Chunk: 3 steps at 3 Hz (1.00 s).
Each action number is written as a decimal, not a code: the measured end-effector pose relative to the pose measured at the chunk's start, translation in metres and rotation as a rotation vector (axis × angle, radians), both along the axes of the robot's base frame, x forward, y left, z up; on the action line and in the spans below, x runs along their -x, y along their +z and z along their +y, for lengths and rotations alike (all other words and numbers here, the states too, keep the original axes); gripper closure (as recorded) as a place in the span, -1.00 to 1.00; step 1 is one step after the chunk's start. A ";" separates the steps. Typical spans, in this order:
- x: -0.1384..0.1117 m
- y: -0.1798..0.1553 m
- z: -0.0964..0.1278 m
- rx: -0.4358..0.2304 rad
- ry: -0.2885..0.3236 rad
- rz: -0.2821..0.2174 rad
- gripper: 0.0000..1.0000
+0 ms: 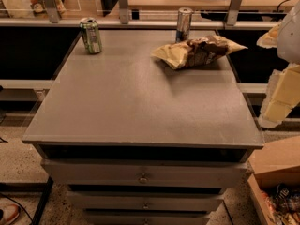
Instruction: Pick green can
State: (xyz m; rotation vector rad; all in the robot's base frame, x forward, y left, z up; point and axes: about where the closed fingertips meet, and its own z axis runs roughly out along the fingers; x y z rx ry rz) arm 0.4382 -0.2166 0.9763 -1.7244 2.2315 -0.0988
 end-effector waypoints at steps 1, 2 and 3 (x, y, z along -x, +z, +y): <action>0.000 0.000 0.000 0.000 0.000 0.000 -1.00; -0.017 0.006 0.014 -0.053 -0.003 -0.024 -1.00; -0.051 0.012 0.048 -0.129 0.015 -0.046 -1.00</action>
Offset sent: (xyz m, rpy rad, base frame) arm 0.0418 0.0342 0.0110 0.1345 -0.0406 -0.0071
